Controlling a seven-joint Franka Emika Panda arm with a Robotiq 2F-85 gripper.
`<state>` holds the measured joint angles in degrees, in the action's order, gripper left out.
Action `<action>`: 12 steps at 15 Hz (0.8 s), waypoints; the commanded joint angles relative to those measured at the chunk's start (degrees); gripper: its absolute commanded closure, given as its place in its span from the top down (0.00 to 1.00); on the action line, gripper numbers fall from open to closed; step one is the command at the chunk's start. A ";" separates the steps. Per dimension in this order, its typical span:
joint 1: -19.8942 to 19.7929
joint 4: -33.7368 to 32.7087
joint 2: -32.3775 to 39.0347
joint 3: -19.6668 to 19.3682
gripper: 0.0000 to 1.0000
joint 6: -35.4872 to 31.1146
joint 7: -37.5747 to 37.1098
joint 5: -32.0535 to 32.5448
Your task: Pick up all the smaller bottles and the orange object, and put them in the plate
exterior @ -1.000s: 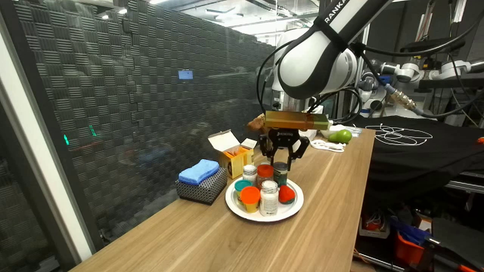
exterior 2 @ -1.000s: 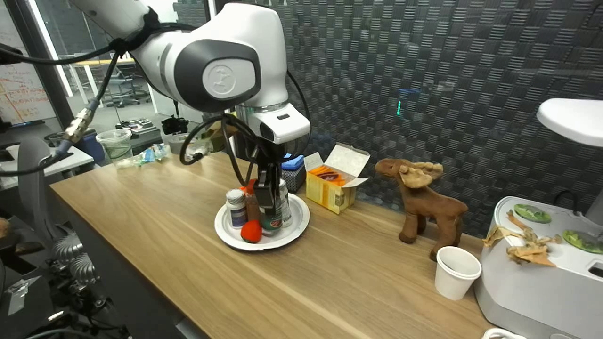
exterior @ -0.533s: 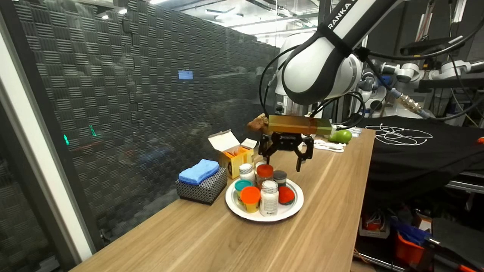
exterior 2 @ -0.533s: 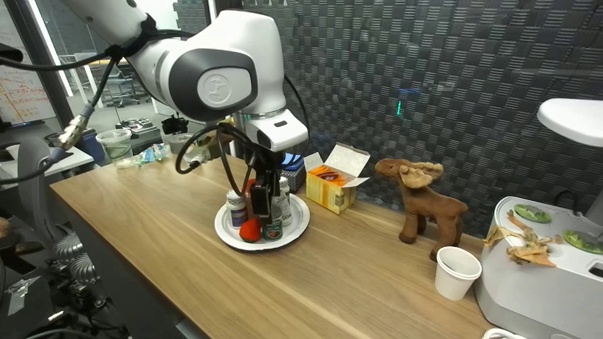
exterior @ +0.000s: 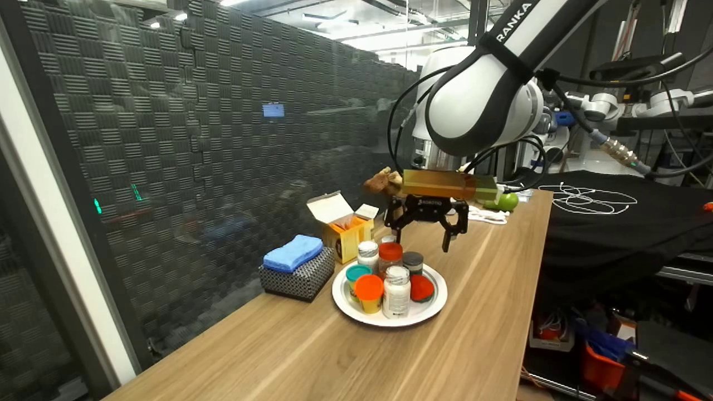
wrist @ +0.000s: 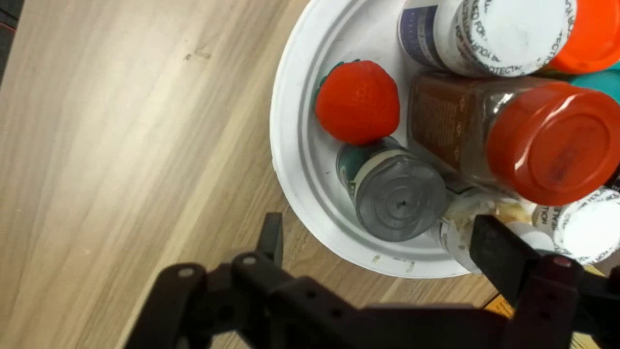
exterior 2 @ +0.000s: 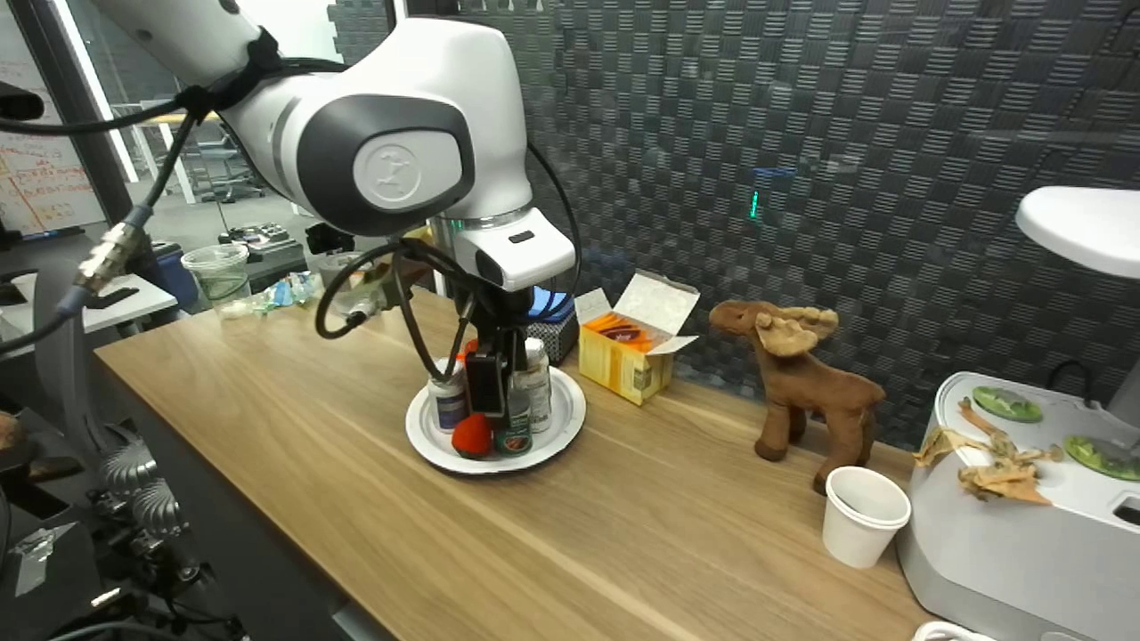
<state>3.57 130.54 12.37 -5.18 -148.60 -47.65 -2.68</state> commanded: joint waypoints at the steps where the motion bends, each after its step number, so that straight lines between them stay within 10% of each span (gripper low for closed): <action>1: 0.34 3.46 -5.74 -0.95 1.00 -0.11 -2.55 3.04; 6: -0.05 2.58 -12.80 -0.89 1.00 10.20 -6.57 14.94; 12: -1.56 -0.71 -20.56 3.05 1.00 30.13 12.68 14.89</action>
<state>3.33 130.78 -4.29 -4.17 -124.55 -42.83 11.75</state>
